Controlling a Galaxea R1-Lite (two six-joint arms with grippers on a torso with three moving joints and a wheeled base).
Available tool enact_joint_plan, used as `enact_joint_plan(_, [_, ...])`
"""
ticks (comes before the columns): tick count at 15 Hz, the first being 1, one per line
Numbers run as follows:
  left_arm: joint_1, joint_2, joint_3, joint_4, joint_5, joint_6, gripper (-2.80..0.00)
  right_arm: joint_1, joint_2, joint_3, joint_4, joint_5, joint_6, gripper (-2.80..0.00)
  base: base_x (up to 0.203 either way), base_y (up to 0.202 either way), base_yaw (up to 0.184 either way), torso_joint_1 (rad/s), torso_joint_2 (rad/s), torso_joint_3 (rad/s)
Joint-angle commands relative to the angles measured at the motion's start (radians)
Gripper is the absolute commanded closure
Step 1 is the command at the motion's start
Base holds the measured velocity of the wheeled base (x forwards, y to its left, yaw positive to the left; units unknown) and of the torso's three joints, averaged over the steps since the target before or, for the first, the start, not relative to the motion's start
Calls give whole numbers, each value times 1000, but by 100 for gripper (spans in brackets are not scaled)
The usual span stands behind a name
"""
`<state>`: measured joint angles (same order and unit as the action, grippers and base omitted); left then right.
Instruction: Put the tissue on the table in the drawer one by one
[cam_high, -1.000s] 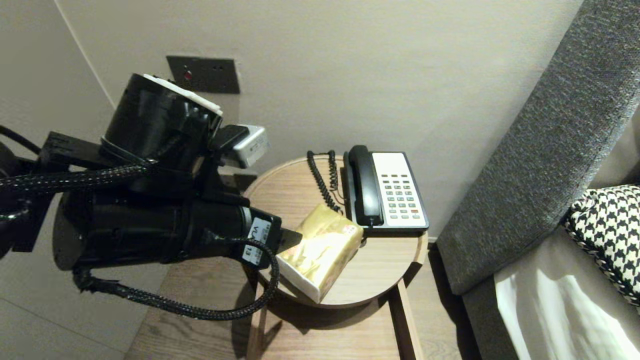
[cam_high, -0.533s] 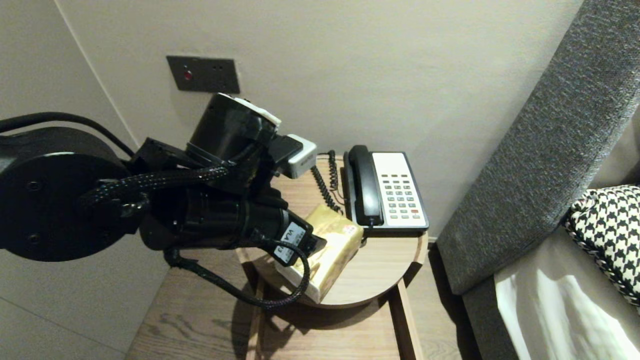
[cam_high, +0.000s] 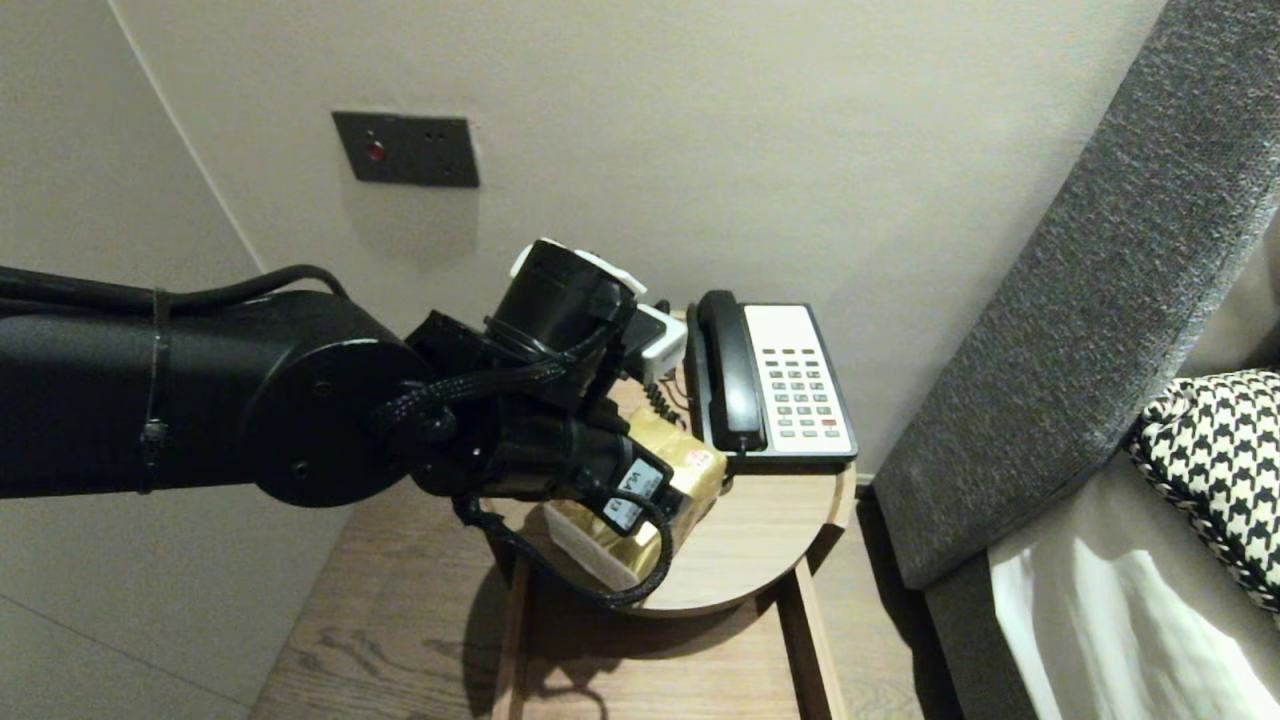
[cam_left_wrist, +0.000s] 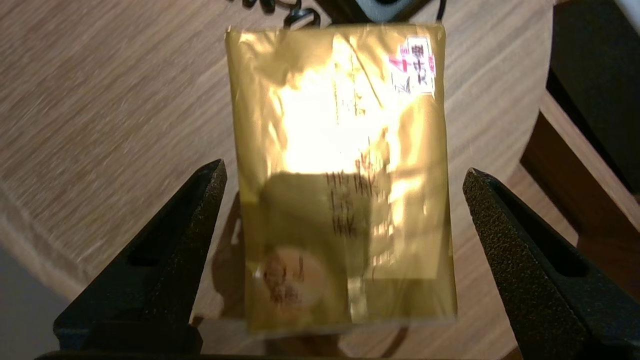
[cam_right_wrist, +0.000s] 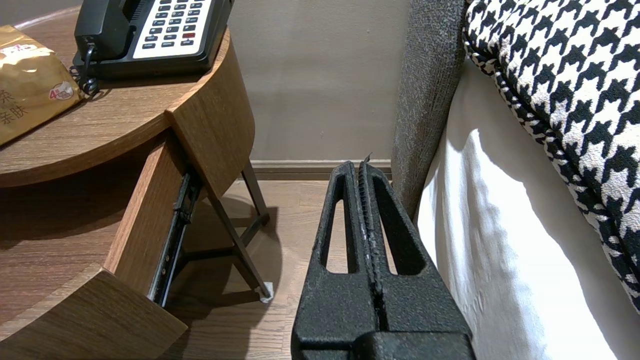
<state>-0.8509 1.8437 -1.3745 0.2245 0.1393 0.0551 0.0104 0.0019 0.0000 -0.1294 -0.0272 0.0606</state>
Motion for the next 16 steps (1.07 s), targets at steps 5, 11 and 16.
enact_joint_plan(5, [16,82,-21,-19,2,-1,-280,0,0,40,-1,0,1,0,0,0,0,0,0,0])
enact_joint_plan(11, [15,100,2,-30,0,-8,-280,0,0,40,-1,0,1,0,0,0,0,0,0,0])
enact_joint_plan(16, [4,109,26,-30,-1,-9,-280,0,0,40,-1,0,1,0,0,0,0,0,0,0])
